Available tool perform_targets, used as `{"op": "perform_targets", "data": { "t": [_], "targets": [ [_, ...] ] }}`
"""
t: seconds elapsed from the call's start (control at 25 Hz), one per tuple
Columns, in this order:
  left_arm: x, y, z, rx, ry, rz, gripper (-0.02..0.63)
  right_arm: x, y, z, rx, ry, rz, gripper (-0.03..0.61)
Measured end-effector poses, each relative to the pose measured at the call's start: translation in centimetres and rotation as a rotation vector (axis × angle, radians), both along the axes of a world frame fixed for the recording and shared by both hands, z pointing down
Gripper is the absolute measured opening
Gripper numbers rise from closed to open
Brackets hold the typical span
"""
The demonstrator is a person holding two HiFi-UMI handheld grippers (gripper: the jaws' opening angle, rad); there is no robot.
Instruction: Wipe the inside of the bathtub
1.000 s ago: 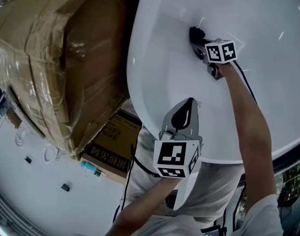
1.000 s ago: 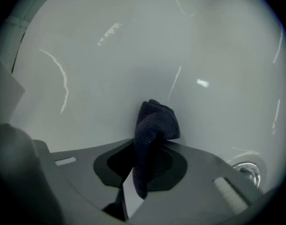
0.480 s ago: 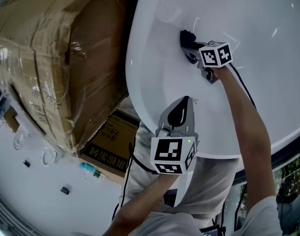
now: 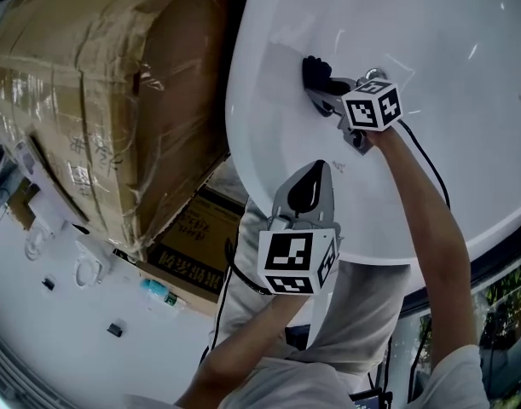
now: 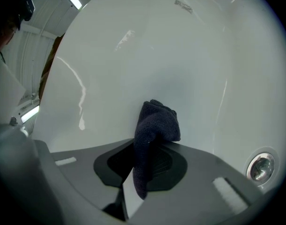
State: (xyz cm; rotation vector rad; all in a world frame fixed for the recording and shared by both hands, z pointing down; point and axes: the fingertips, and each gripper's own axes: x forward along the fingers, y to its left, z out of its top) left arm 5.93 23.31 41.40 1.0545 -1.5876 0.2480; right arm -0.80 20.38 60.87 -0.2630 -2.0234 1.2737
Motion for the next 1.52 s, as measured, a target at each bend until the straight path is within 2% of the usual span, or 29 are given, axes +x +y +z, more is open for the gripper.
{"op": "perform_targets", "data": {
  "t": [0.76,1.28,1.52],
  "targets": [
    [-0.5,1.1,-4.7,0.008,-0.033,0.023,-0.005,-1.7,3.5,-11.9,-0.056,-0.173,-0.010,0.044],
    [-1.1,1.5,-6.4,-0.019,-0.078,0.063,-0.005,-2.0,4.9,-19.4,-0.220,-0.327,0.003,0.044],
    [-1.1,1.8,-6.9,-0.028,-0.093,0.080,-0.003,-1.7,5.6,-21.0,-0.316,-0.408,-0.043,0.044]
  ]
}}
